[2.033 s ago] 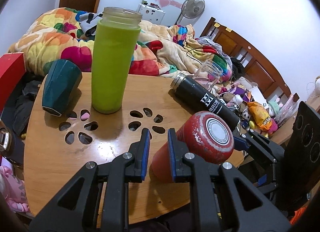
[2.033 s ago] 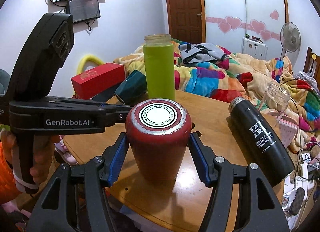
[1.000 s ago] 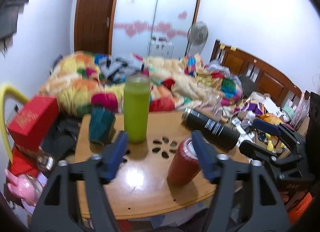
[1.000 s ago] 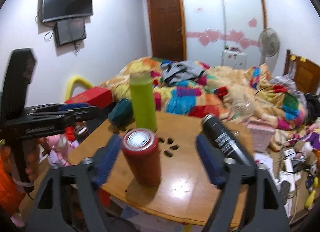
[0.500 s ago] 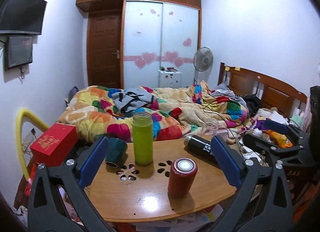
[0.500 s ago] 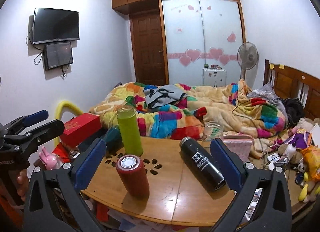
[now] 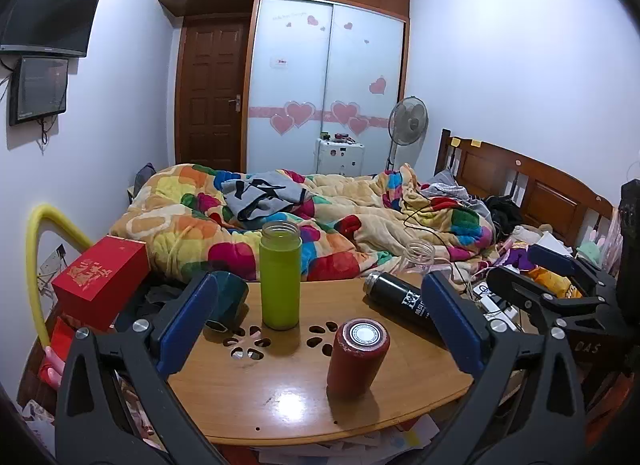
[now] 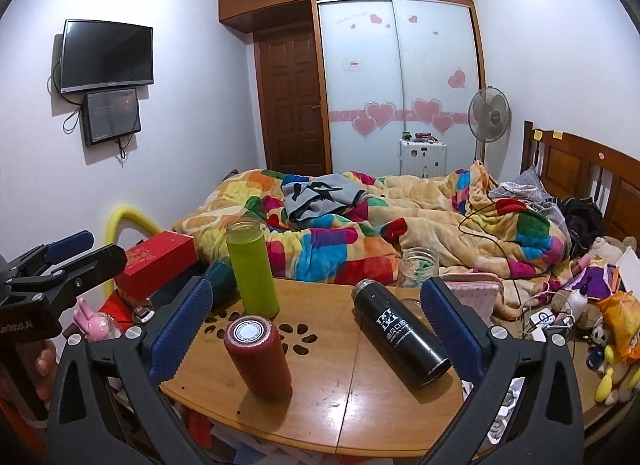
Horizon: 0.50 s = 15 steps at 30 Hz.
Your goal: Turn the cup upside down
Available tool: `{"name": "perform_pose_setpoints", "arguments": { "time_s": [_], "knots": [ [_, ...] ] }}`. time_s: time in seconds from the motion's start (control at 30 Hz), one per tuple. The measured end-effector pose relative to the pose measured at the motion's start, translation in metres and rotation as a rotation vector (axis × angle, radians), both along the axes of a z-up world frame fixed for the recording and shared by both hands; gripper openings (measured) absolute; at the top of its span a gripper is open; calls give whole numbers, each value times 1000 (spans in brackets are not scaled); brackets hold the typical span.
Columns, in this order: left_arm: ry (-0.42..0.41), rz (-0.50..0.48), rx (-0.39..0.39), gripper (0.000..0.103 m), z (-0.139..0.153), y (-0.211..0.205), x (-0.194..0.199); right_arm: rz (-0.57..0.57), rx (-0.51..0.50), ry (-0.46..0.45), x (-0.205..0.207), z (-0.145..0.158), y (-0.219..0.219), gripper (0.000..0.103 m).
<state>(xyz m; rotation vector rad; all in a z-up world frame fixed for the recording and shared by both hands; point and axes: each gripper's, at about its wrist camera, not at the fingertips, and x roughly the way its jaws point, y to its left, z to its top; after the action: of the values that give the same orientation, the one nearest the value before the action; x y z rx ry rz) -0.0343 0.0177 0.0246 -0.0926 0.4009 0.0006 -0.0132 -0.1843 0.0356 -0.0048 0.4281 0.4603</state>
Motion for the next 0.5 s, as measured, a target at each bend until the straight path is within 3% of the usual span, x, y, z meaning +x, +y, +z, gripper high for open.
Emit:
{"name": "perform_pose_setpoints", "arguments": {
  "time_s": [0.5],
  "knots": [
    [-13, -2, 21, 103, 1, -4, 0, 1, 6, 8, 3, -1, 0, 103]
  ]
}}
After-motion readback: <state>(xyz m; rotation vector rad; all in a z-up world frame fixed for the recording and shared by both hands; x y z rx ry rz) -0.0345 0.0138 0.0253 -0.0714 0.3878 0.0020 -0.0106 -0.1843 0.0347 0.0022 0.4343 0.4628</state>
